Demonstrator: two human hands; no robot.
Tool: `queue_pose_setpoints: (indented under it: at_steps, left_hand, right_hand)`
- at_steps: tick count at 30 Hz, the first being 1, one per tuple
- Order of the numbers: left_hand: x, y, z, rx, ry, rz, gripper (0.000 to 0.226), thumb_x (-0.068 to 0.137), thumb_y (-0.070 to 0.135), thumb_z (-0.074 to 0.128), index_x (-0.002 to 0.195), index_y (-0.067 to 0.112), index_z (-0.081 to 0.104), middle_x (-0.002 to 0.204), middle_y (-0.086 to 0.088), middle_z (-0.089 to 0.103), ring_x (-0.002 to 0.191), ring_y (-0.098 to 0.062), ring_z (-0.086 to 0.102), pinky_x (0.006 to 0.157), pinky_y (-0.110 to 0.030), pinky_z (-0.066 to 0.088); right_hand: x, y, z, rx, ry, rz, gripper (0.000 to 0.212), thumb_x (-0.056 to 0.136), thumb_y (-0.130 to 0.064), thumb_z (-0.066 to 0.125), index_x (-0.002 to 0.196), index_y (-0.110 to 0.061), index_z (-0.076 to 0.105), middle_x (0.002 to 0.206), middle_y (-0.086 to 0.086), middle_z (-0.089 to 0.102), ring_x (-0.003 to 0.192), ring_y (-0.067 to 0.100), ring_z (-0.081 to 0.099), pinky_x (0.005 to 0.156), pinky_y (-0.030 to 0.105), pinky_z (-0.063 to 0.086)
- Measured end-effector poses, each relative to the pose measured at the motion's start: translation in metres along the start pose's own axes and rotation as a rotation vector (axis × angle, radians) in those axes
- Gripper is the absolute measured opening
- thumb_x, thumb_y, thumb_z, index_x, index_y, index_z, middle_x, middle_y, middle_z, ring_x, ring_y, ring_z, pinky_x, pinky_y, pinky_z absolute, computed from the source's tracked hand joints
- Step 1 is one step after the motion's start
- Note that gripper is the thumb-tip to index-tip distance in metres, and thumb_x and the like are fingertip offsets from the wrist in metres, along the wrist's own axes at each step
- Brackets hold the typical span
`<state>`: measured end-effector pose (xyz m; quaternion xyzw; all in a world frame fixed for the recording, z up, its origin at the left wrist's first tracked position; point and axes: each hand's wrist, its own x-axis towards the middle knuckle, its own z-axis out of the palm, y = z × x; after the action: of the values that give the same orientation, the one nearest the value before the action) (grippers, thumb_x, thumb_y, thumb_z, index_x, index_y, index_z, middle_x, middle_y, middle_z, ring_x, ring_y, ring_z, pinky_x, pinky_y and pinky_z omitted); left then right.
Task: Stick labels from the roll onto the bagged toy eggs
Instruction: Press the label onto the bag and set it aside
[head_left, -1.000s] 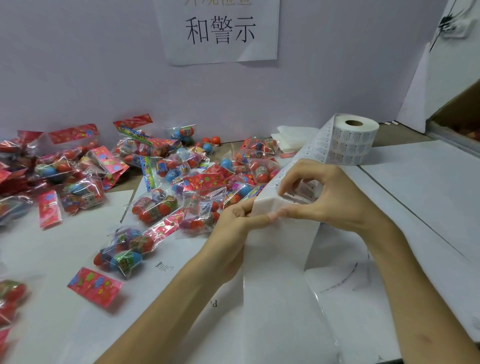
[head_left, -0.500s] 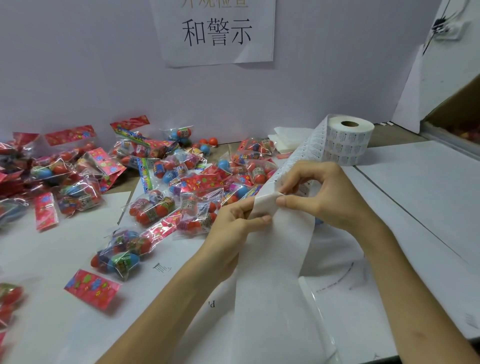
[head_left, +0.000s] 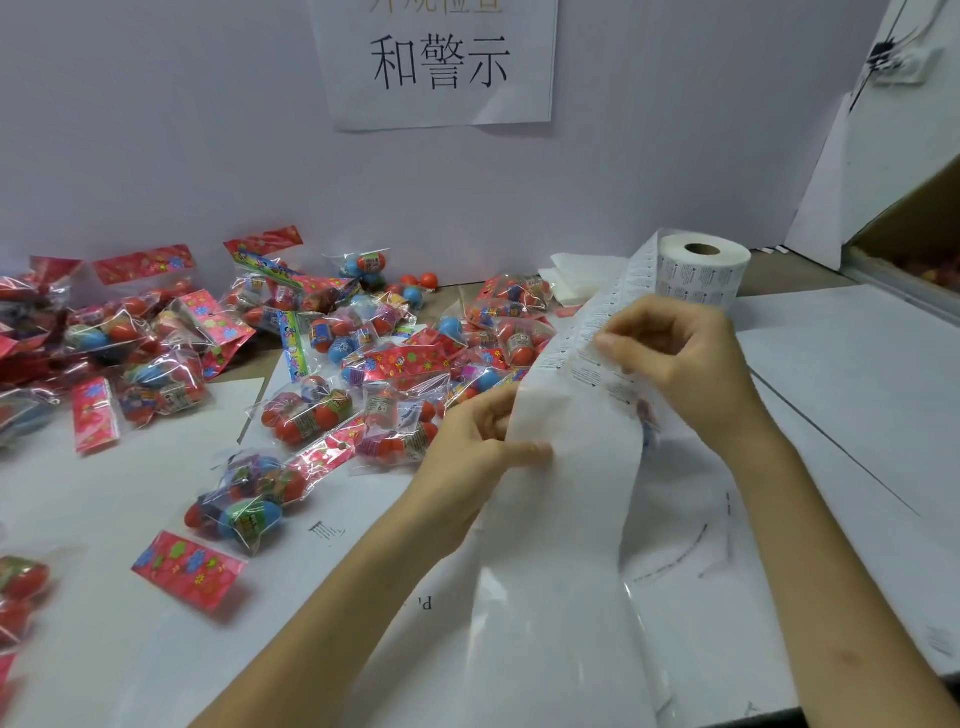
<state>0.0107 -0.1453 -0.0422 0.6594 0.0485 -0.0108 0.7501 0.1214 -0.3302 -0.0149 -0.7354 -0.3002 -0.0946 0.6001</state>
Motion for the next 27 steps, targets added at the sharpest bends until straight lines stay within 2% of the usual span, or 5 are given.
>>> queue_pose_setpoints:
  at_steps: [8, 11, 18, 23, 27]
  left_hand:
    - [0.003, 0.001, -0.003, 0.301, 0.435, 0.446, 0.043, 0.092, 0.008, 0.074, 0.124, 0.033, 0.058, 0.137, 0.006, 0.059, 0.121, -0.008, 0.06, 0.089, -0.007, 0.05]
    - [0.004, 0.007, -0.008, 0.272, 0.377, 0.489, 0.01, 0.099, 0.016, 0.067, 0.103, 0.021, 0.074, 0.119, 0.001, 0.071, 0.112, -0.008, 0.066, 0.093, -0.017, 0.056]
    - [0.001, 0.015, -0.017, -0.096, -0.117, 0.08, 0.044, 0.097, 0.048, 0.058, 0.09, 0.011, 0.08, 0.091, -0.01, 0.076, 0.079, -0.019, 0.072, 0.071, -0.026, 0.059]
    - [0.004, 0.014, -0.022, -0.119, -0.037, 0.159, 0.014, 0.082, 0.03, 0.073, 0.081, 0.017, 0.079, 0.086, -0.008, 0.071, 0.089, -0.023, 0.068, 0.082, -0.031, 0.056]
    - [0.006, 0.015, -0.024, -0.227, 0.082, 0.17, 0.026, 0.079, 0.034, 0.073, 0.096, 0.015, 0.078, 0.094, -0.003, 0.073, 0.089, -0.018, 0.071, 0.079, -0.031, 0.06]
  right_hand:
    - [-0.001, -0.005, 0.002, 0.089, 0.167, 0.021, 0.03, 0.077, -0.052, 0.079, 0.096, -0.031, 0.07, 0.079, 0.001, 0.066, 0.073, 0.016, 0.061, 0.062, 0.026, 0.05]
    - [-0.004, -0.011, 0.016, 0.066, 0.067, -0.014, 0.038, 0.072, -0.043, 0.079, 0.104, -0.026, 0.067, 0.08, 0.003, 0.063, 0.072, 0.02, 0.057, 0.066, 0.035, 0.051]
    - [-0.01, -0.008, 0.035, -0.038, -0.155, -0.071, 0.059, 0.062, -0.057, 0.087, 0.114, -0.042, 0.064, 0.081, -0.003, 0.057, 0.06, 0.015, 0.046, 0.056, 0.024, 0.042]
    - [-0.009, -0.002, 0.035, -0.094, -0.168, -0.065, 0.06, 0.061, -0.07, 0.083, 0.114, -0.047, 0.064, 0.083, -0.007, 0.058, 0.06, 0.012, 0.046, 0.056, 0.023, 0.045]
    - [-0.009, 0.002, 0.036, -0.117, -0.131, -0.015, 0.026, 0.081, -0.028, 0.085, 0.101, -0.038, 0.071, 0.08, -0.006, 0.062, 0.06, 0.014, 0.05, 0.061, 0.025, 0.046]
